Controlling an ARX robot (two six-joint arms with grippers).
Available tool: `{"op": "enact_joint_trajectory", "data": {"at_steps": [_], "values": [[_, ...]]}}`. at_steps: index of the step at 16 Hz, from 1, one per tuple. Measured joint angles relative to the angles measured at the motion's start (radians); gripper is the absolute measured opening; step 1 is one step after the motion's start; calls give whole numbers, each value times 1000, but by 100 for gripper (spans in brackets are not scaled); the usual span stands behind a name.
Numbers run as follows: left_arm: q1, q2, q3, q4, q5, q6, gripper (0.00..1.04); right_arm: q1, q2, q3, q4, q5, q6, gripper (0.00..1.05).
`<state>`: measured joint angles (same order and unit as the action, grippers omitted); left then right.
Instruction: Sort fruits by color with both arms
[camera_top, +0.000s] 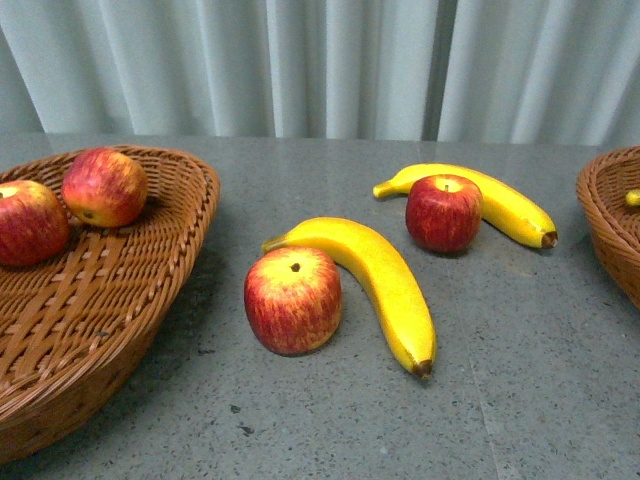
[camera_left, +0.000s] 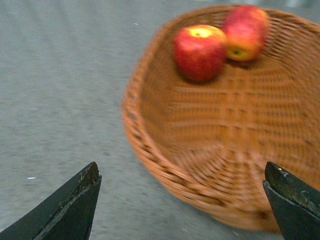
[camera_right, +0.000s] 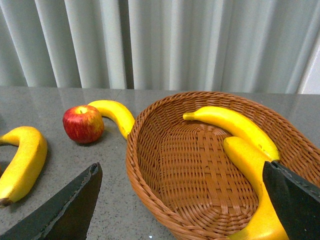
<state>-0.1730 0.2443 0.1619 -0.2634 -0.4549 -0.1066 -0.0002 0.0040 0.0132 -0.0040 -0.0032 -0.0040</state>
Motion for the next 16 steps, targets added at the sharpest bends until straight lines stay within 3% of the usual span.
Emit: {"op": "enact_joint_trajectory", "data": {"at_steps": [3, 4, 6, 7, 8, 9, 16], "values": [[63, 24, 26, 63, -81, 3, 98, -1, 0, 0, -1, 5, 0, 98], [146, 56, 63, 155, -31, 28, 98, 0, 0, 0, -2, 3, 0, 98], [341, 258, 165, 384, 183, 119, 98, 0, 0, 0, -1, 3, 0, 98], [390, 533, 303, 564, 387, 195, 98, 0, 0, 0, -1, 4, 0, 98], [327, 734, 446, 575, 505, 241, 98, 0, 0, 0, -1, 3, 0, 98], [284, 829, 509, 552, 557, 251, 98, 0, 0, 0, -1, 4, 0, 98], [-17, 1197, 758, 423, 689, 322, 98, 0, 0, 0, -1, 3, 0, 98]]}}
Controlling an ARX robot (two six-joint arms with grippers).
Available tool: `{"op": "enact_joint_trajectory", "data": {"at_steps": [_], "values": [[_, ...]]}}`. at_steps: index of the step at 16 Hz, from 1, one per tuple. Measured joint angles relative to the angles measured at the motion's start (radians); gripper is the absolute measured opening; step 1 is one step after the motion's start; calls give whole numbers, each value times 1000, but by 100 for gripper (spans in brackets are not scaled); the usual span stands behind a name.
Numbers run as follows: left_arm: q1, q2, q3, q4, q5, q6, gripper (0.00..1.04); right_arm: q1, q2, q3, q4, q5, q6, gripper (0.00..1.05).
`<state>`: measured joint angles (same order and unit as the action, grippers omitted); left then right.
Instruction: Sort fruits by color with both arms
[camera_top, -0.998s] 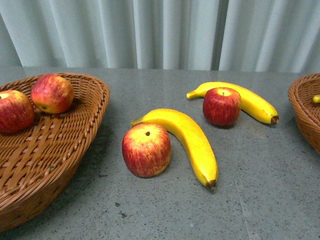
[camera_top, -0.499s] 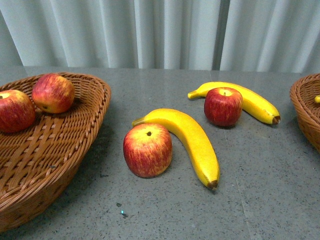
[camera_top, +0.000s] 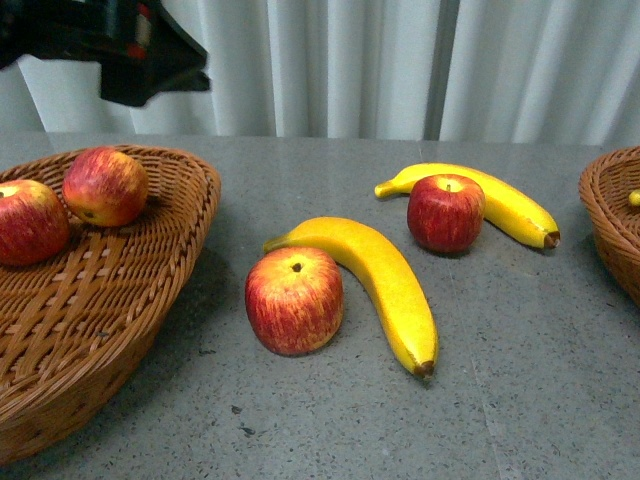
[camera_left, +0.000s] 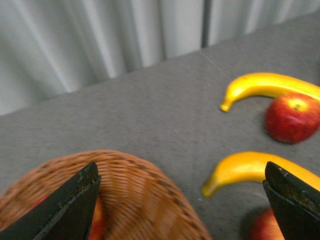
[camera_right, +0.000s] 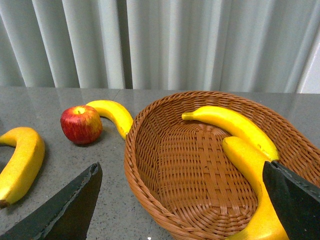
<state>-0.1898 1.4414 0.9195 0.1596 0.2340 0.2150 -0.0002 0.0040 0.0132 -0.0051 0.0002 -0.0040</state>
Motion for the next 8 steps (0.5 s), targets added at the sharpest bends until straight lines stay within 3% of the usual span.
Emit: {"op": "enact_joint_trajectory", "data": {"at_steps": [5, 8], "values": [[-152, 117, 67, -55, 51, 27, 98, 0, 0, 0, 0, 0, 0, 98], [-190, 153, 67, -71, 53, 54, 98, 0, 0, 0, 0, 0, 0, 98]]}}
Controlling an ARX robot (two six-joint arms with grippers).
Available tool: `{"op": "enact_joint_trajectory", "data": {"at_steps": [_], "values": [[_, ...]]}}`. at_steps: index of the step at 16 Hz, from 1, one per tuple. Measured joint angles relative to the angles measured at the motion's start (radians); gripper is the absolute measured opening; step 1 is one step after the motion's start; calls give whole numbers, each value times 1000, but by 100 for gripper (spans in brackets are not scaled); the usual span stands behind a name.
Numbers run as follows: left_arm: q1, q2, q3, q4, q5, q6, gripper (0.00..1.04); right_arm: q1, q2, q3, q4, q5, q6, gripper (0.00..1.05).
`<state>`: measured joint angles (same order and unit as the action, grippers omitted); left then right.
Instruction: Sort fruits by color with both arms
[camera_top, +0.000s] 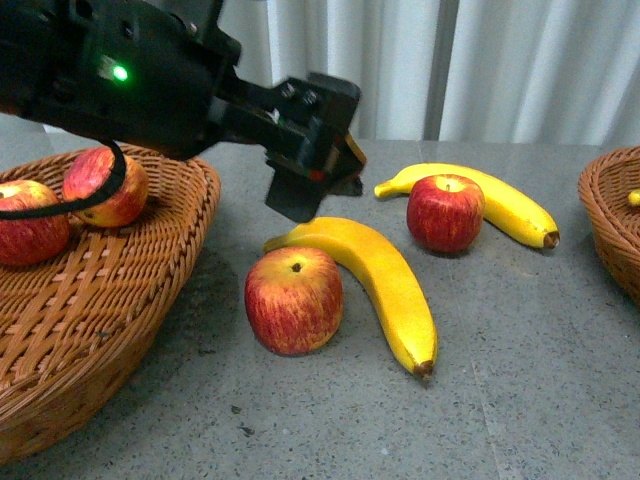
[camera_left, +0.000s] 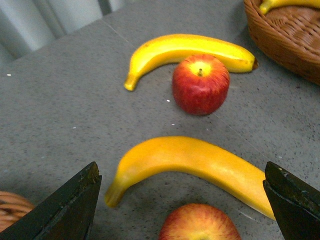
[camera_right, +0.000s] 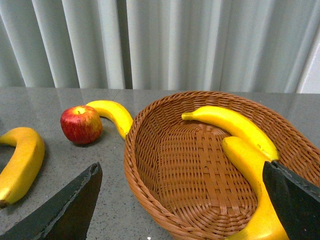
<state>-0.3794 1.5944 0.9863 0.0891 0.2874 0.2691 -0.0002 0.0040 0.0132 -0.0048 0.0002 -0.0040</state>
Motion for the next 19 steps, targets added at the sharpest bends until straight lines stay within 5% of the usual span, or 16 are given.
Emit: {"op": "enact_joint_trajectory", "data": {"at_steps": [11, 19], "values": [[-73, 63, -37, -34, 3, 80, 98, 0, 0, 0, 0, 0, 0, 98], [-35, 146, -50, -24, -51, 156, 94, 0, 0, 0, 0, 0, 0, 98]]}}
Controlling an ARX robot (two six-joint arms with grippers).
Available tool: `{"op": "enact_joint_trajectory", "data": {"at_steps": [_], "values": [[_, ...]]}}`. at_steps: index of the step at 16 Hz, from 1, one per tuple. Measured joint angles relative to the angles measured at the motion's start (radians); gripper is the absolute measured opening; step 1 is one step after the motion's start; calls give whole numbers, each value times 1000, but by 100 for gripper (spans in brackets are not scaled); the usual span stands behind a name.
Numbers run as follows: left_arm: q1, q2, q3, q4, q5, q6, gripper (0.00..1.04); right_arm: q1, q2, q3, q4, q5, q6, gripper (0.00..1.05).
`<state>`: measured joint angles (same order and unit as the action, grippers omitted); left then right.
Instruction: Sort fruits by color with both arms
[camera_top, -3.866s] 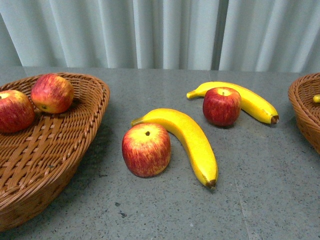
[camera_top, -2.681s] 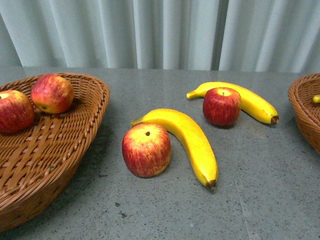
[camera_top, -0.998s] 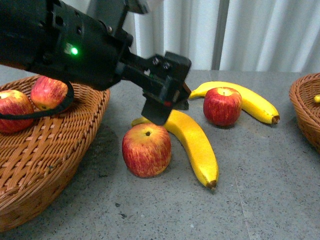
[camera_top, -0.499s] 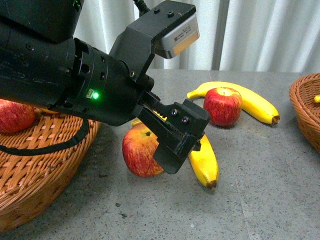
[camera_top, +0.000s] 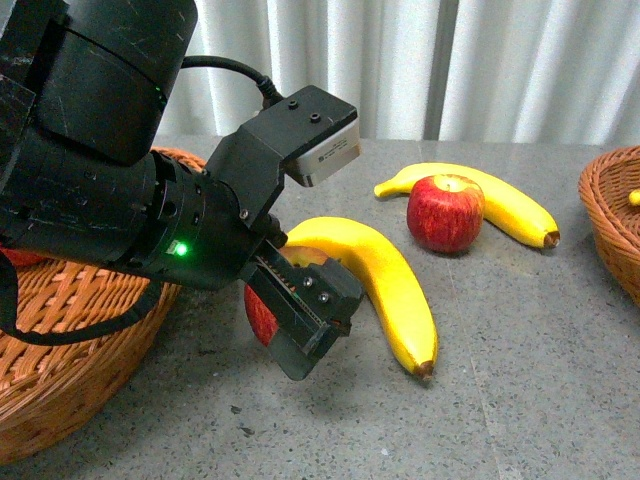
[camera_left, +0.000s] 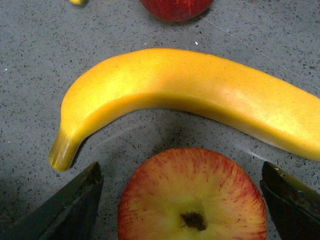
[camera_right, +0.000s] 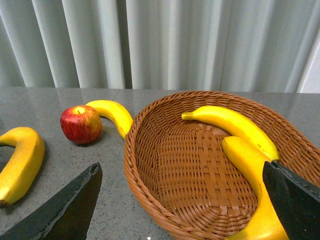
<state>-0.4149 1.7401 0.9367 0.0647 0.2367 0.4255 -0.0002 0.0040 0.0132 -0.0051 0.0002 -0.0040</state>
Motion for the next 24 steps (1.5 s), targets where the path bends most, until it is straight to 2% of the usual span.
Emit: {"op": "enact_joint_trajectory", "data": {"at_steps": [3, 10, 19, 22, 24], "values": [[0, 0, 0, -1, 7, -10, 67, 0, 0, 0, 0, 0, 0, 98], [25, -40, 23, -23, -4, -43, 64, 0, 0, 0, 0, 0, 0, 98], [116, -225, 89, -13, -175, -154, 64, 0, 0, 0, 0, 0, 0, 98], [202, -332, 43, -11, -250, -264, 63, 0, 0, 0, 0, 0, 0, 98], [257, -347, -11, -1, -252, -340, 63, 0, 0, 0, 0, 0, 0, 98]]}}
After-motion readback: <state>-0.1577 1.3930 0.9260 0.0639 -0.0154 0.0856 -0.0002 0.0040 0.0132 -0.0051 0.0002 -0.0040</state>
